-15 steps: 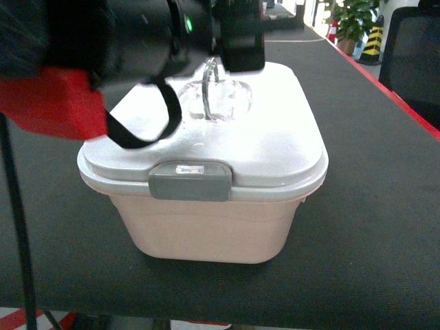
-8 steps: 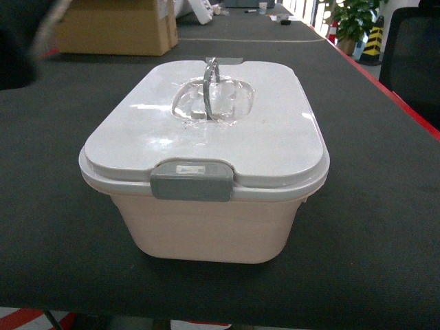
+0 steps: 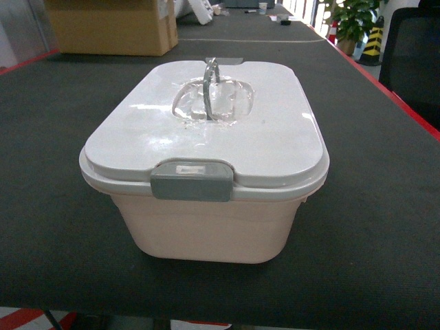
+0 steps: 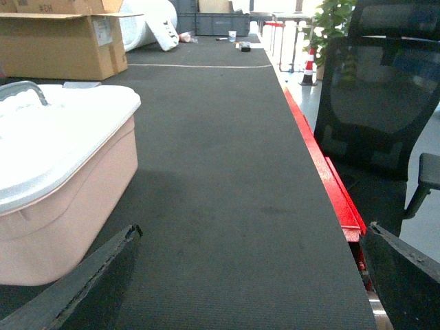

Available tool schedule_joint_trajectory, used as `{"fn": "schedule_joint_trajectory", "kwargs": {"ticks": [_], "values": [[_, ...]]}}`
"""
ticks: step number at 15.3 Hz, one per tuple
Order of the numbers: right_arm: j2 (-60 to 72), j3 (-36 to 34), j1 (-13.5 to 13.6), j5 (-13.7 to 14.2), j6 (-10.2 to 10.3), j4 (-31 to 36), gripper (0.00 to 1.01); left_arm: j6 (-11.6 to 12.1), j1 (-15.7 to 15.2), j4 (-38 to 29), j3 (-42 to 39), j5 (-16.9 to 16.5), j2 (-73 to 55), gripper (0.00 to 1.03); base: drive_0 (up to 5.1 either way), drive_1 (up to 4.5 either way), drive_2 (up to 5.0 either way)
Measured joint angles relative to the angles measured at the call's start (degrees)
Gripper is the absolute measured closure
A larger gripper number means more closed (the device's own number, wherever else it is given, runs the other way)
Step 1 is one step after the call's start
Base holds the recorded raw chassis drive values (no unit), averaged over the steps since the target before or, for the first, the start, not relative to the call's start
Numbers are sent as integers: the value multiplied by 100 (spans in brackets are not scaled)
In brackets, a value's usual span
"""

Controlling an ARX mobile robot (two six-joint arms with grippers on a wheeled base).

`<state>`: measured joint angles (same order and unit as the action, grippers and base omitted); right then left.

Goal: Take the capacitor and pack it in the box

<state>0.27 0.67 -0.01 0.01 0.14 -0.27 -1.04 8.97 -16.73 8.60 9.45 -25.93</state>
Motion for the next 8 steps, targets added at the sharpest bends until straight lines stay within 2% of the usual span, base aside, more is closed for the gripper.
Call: {"fn": "schedule_joint_trajectory", "kwargs": {"ticks": [2, 3, 4, 8], "values": [[0, 0, 0, 2, 0, -4, 3, 4, -210, 70, -181, -258, 328, 86, 0, 0, 0], [0, 0, 0, 0, 0, -2, 3, 7, -518, 170, -269, -658, 483, 98, 0, 0, 0], [0, 0, 0, 0, 0, -2, 3, 9, -916, 227, -374, -857, 621, 101, 0, 0, 0], [0, 0, 0, 0, 0, -2, 3, 20, -881, 472, -564, -942, 1075, 101, 0, 0, 0]]}}
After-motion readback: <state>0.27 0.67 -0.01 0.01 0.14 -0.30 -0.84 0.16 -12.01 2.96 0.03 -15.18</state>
